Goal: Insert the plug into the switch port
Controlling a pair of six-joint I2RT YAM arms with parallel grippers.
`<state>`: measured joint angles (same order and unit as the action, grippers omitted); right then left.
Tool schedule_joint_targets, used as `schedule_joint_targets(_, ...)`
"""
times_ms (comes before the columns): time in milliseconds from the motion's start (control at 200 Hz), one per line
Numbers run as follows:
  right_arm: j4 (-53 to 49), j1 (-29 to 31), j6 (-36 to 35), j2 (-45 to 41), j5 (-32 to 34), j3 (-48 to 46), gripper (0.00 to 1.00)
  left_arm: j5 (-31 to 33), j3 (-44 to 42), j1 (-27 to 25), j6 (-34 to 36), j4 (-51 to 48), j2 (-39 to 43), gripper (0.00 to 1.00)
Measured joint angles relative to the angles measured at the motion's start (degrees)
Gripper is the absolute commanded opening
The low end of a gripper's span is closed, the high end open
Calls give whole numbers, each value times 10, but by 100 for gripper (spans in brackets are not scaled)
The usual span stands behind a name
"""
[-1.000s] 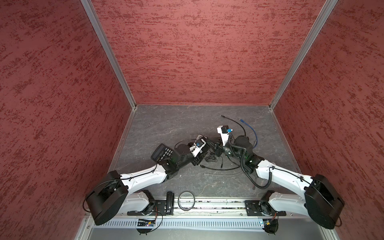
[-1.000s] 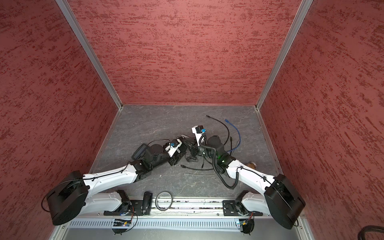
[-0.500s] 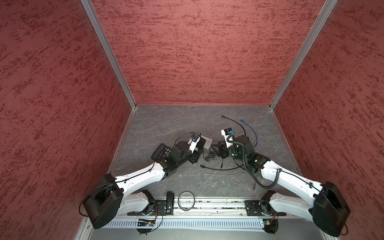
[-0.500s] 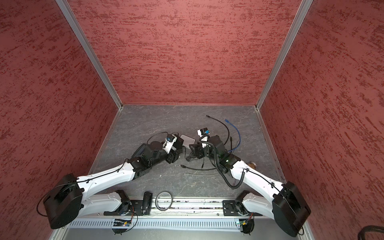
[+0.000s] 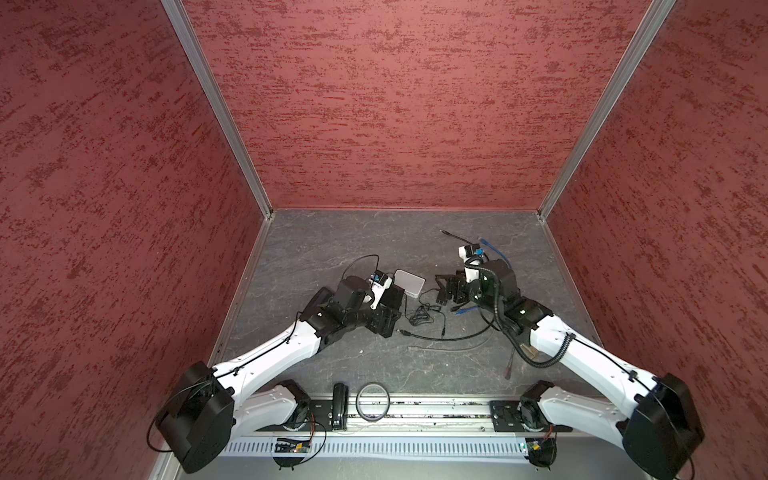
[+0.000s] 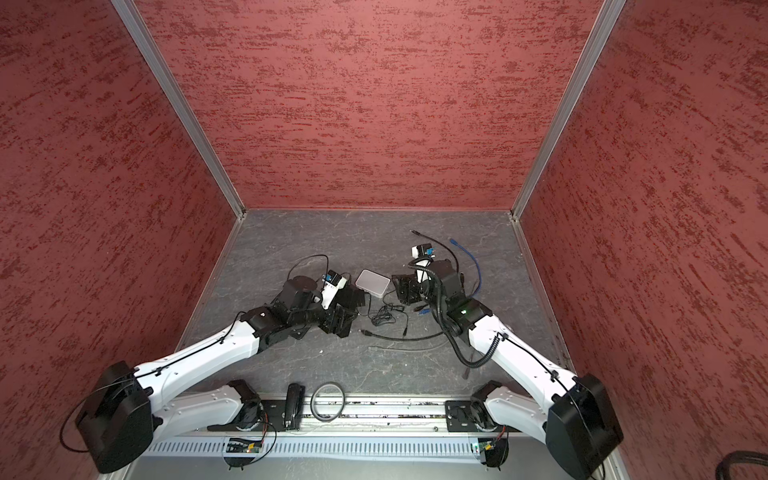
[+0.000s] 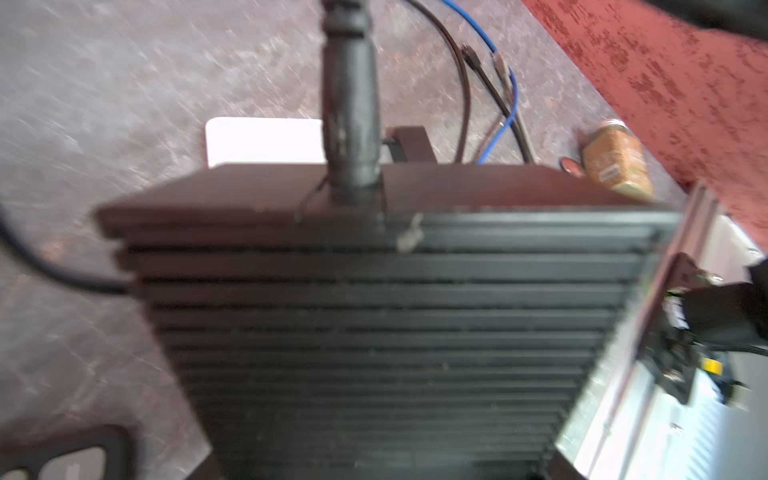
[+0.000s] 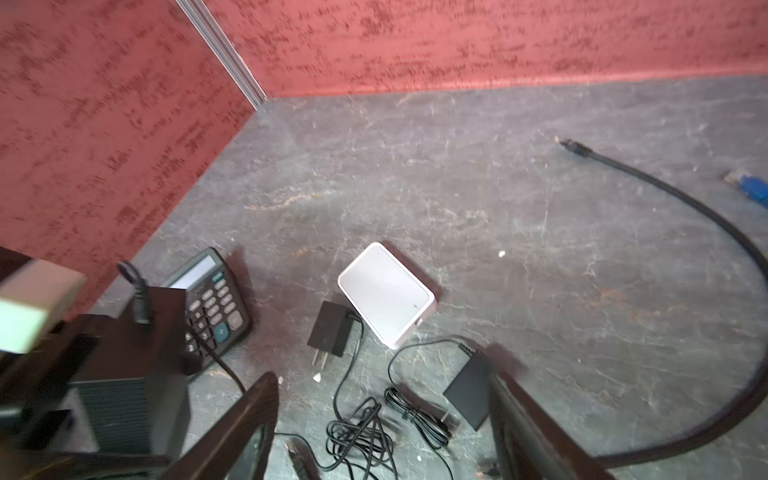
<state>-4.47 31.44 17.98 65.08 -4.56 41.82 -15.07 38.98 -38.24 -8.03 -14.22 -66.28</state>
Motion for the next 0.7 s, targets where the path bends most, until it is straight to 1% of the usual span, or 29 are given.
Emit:
schedule_joint_targets(145,-2,-2,-4,31,-10,-1,81,-3,52,-5,3,-54,-42,0)
schedule_joint_targets(286,-1,-15,-4,43,-22,-10,81,12,112,-21,43,-117,-100,0)
schedule_joint_targets(381,-1,-30,-4,43,-30,-16,81,22,160,-34,100,-155,-137,0)
schedule_joint_targets(486,-1,-42,-4,45,-36,-19,81,28,198,-39,184,-181,-161,0)
schedule_joint_targets(581,-1,-47,-4,48,-43,-19,81,35,218,-36,262,-203,-172,0)
schedule_joint_targets(701,0,-49,-4,55,-50,-19,82,37,223,-32,352,-237,-176,2)
